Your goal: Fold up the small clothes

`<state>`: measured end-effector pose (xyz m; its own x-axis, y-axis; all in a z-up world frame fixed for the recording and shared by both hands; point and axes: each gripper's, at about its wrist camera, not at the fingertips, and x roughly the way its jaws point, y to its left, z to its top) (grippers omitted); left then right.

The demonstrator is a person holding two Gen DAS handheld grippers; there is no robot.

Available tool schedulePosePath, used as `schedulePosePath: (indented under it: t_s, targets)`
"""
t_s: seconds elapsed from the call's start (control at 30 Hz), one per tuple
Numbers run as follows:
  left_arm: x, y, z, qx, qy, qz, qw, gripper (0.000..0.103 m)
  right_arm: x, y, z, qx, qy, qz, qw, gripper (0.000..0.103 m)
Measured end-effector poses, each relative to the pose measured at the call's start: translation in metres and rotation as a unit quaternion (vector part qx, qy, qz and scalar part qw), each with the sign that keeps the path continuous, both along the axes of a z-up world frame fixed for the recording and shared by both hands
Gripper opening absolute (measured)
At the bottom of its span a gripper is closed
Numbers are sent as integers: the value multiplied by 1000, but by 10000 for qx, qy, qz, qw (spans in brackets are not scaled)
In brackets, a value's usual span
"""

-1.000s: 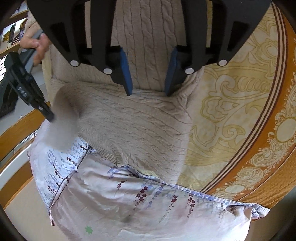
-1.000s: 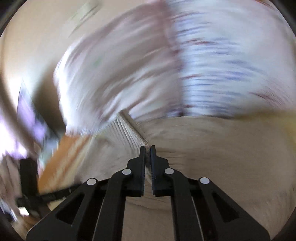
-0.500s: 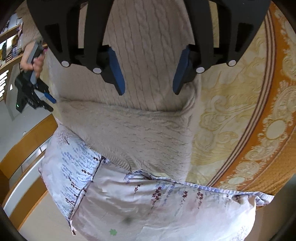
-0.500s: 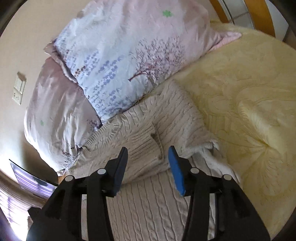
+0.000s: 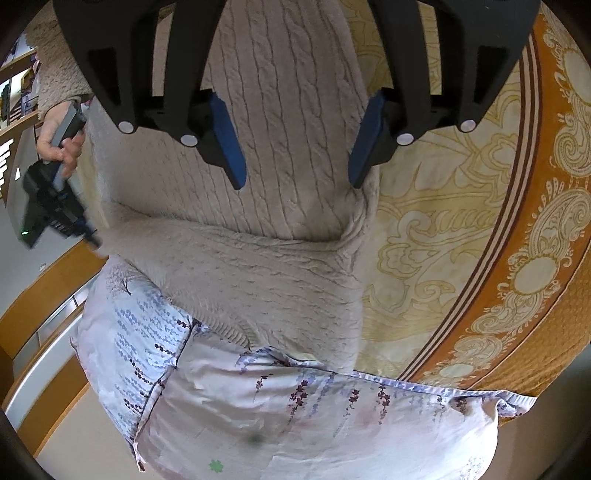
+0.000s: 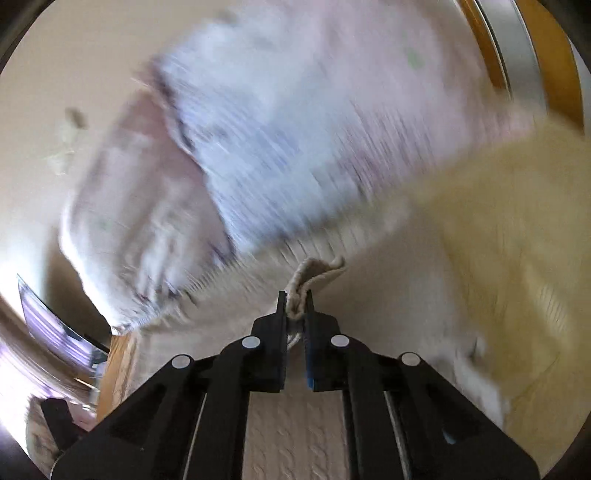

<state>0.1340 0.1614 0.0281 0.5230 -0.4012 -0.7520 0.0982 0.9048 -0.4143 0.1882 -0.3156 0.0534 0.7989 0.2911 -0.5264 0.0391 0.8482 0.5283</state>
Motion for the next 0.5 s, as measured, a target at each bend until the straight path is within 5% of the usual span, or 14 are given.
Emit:
schedulePosePath:
  t_s: [0.07,0.2,0.37,0.5]
  targets:
    - [-2,1,0,-30,-7,-6,10000,58,4,2,-1,-298,108,-130,9994,8]
    - [-7,3,1,-143,-3,-31,9999,58,21,-11,-41,-193,1251,-209,9917,8]
    - [-23,8,6,-245,-73,-66,9997,58,-15,-29,-35,164,1050,-128,9943,52]
    - [-37,14,9,-299,-166,-133,9993,58,-53,-51,-31,299,1051,-10,9940,52]
